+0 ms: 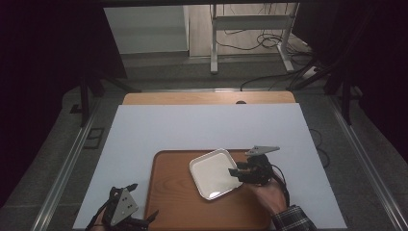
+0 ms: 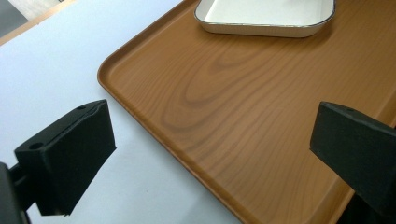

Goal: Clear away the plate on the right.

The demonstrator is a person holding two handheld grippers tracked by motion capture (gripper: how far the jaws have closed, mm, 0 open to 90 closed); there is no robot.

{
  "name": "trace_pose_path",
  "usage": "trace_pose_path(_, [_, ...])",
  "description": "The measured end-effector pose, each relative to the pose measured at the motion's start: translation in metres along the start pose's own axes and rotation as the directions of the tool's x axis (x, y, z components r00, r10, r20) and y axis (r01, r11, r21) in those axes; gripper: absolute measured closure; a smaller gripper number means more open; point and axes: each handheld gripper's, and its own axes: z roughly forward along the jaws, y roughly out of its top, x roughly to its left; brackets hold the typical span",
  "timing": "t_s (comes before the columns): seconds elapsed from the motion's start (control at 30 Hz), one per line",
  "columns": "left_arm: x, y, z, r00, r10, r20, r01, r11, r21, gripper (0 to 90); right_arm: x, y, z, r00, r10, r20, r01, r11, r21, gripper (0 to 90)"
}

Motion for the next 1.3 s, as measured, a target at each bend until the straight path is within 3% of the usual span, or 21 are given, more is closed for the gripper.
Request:
trace_pose_path(0.5, [0.0,0.0,0.0,1.0,-0.002,0.0,0.002,0.9999,-0.011,0.0,0.04,-0.014,-0.014,0.9935,-0.097,-0.06,0.1,0.994,0.042,84.0])
trace_pose_path(0.73, [-0.001,0.0,0.0,1.0,-0.002,-0.001,0.002,0.9999,-0.012,0.0,0.051,-0.029,-0.019,0.9882,-0.128,-0.084,0.134,0.988,0.07,89.1])
trace_pose_path(0.9, [-0.001,0.0,0.001,1.0,0.001,0.0,-0.001,0.9999,-0.011,0.0,0.054,-0.032,-0.009,0.9852,-0.141,-0.096,0.151,0.984,0.095,89.2])
trace_pose_path(1.17, [-0.001,0.0,0.0,1.0,0.005,0.002,-0.005,0.9999,-0.01,0.0,0.06,-0.036,0.012,0.9763,-0.191,-0.102,0.205,0.965,0.161,89.1])
trace_pose_path(1.3, [-0.001,0.001,0.0,1.0,0.005,0.002,-0.005,0.9999,-0.01,0.0,0.061,-0.034,0.018,0.9759,-0.192,-0.105,0.206,0.966,0.157,89.1])
